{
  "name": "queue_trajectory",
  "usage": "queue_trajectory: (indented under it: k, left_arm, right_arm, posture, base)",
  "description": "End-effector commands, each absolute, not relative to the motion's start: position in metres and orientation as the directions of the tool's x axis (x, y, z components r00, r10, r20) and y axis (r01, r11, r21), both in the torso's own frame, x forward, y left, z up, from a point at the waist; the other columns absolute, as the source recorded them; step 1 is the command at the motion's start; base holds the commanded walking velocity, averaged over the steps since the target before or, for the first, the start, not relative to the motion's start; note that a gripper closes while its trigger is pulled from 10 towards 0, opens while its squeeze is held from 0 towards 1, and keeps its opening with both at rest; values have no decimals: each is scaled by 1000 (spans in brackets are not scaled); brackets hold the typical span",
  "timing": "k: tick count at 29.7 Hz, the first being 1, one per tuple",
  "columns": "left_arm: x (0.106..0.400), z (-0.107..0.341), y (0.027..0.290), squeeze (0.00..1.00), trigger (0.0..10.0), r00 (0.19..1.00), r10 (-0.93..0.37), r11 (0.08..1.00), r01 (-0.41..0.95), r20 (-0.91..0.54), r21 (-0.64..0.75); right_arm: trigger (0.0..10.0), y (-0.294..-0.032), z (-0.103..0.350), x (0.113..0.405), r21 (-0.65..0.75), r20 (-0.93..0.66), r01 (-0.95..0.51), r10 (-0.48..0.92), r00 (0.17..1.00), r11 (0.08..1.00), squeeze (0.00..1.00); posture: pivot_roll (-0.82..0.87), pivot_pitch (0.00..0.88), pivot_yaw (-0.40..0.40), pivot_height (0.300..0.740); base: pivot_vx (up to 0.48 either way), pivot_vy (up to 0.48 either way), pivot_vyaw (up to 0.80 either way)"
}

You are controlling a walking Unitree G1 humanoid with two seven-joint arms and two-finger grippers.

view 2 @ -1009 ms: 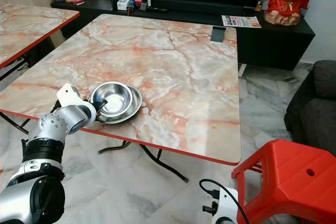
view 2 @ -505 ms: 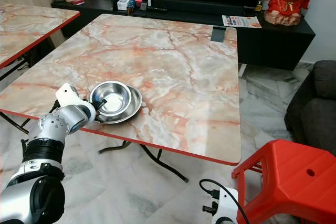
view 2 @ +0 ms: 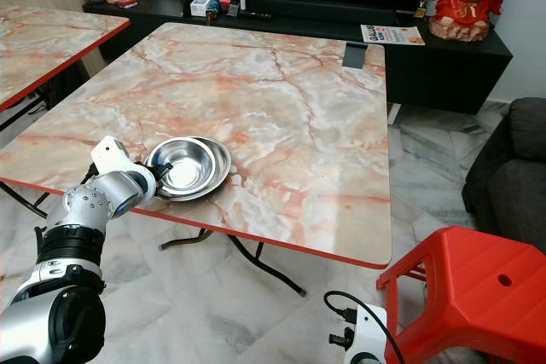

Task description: Setting the table

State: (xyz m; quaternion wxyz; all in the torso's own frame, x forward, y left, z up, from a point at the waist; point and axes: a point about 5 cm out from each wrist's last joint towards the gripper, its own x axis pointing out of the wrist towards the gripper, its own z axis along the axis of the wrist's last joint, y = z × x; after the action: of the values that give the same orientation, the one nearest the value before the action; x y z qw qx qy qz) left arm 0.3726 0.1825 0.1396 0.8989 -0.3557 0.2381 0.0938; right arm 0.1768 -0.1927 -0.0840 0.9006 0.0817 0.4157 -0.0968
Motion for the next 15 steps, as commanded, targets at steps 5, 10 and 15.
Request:
queue_trajectory:
  k: [5, 10, 15]
  left_arm:
    - [376, 146, 182, 0, 10000, 875, 0, 736, -328, -485, -593]
    - [376, 146, 182, 1000, 10000, 874, 2, 735, -331, -486, -592]
    - [375, 146, 182, 0, 10000, 875, 2, 735, -329, -484, -593]
  right_arm:
    - [10000, -193, -85, 174, 69, -771, 254, -110, 628, 965, 0]
    - [10000, -193, -85, 174, 68, -771, 253, -110, 628, 965, 0]
    - [10000, -193, -86, 174, 69, -772, 253, -109, 626, 965, 0]
  posture:
    - [-10, 0, 5, 740]
    - [-9, 0, 4, 740]
    - [-9, 0, 5, 740]
  base:
    - [0, 0, 0]
    - [0, 0, 0]
    - [0, 0, 0]
